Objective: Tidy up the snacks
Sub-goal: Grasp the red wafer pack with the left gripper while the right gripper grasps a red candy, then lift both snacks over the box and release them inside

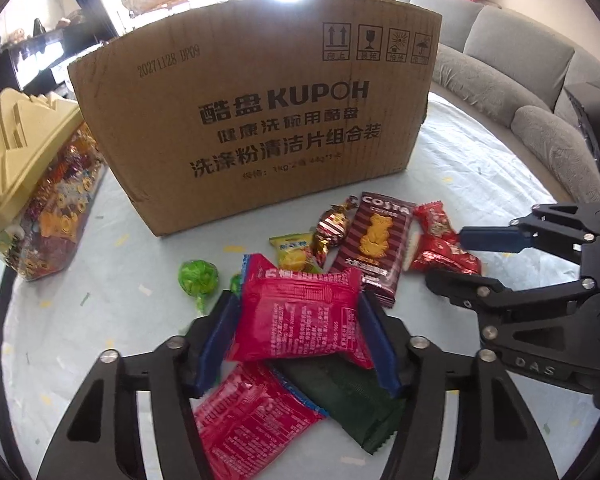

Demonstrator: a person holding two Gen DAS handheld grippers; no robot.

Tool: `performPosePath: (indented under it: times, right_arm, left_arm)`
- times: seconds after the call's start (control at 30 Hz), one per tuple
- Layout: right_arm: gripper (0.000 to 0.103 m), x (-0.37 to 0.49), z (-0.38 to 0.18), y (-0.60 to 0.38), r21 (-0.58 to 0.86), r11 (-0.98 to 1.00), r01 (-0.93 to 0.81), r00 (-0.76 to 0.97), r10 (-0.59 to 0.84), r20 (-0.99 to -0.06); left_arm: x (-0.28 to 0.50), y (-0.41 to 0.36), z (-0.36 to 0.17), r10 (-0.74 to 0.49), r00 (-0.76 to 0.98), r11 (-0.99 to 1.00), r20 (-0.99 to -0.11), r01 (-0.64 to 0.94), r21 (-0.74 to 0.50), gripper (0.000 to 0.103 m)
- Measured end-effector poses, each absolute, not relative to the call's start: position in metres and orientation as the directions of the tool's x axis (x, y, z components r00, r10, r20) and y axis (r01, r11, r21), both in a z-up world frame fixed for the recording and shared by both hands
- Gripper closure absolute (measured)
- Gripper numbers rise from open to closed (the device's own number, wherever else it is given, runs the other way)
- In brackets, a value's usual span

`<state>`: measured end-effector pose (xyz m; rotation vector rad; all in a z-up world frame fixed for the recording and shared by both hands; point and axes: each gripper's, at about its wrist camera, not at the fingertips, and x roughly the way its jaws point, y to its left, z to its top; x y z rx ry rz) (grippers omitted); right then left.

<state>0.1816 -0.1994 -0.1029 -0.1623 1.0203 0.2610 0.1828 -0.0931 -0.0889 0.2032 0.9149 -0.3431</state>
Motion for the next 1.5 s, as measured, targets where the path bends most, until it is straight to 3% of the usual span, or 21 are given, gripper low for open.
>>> performPosePath:
  times: [0.13,0.2,0.63,1.5]
  right_arm:
    - [0.076,0.181,-0.104,-0.202,0.009,0.958,-0.288,0.483,0.154,-0.862]
    - [0.080,0.180,-0.103,-0.200,0.005,0.957,-0.292,0.483,0.152,-0.862]
    - [0.080,0.162,-0.072,-0.188,0.021,0.954,-0.299,0.531,0.184,-0.827]
    - [0.080,0.162,0.043,-0.173,0.007,0.964,-0.264,0.739,0.207,-0.641]
  left_arm:
    - [0.183,-0.089,-0.087,-0.211,0.561,0.931,-0.801,0.365,0.011,0.051]
    - [0.183,-0.087,-0.085,-0.213,0.561,0.932,-0.800,0.361,0.005,0.052]
    - [0.165,-0.074,-0.053,-0.235,0.622,0.943,-0.747,0.333,-0.020,0.052]
    - [0.180,-0.044,0.048,-0.198,0.771,0.969,-0.606,0.246,-0.003,0.052]
